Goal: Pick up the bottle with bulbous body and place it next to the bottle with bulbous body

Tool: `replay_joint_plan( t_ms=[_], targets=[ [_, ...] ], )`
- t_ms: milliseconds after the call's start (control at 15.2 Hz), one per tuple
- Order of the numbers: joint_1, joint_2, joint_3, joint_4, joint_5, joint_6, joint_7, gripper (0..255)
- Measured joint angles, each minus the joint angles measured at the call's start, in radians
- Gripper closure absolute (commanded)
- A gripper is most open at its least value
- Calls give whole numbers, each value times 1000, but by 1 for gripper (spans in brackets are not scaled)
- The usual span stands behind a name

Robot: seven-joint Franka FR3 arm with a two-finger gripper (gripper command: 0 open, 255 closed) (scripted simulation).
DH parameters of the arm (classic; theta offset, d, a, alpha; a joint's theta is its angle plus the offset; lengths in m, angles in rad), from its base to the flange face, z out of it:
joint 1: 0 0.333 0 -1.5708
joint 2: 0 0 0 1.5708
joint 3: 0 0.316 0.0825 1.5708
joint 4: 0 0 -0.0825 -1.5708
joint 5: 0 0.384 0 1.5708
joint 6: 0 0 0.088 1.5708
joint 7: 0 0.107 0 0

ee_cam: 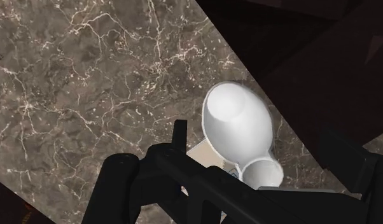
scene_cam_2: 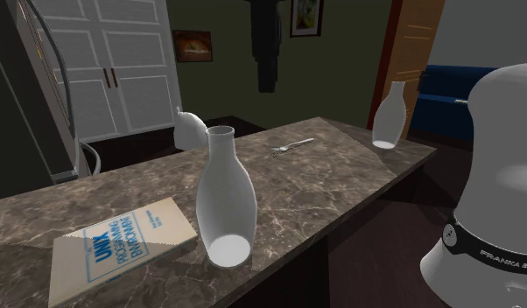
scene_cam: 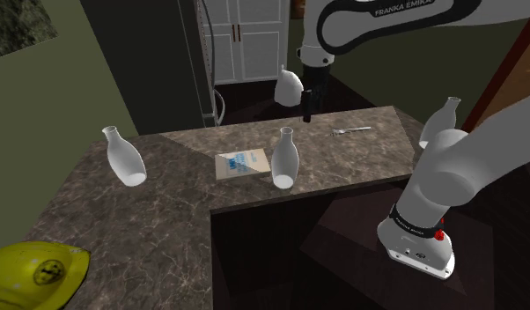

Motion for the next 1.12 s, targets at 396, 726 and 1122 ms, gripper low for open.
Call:
replay_joint_plan(
  t_ms=[396, 726, 1122],
  targets=[
    [27, 217, 37, 89, 30, 116, 36, 0],
    [33, 286, 45, 88, 35, 183, 44, 0],
    [34, 305, 47, 47, 36, 245, 45, 0]
  ],
)
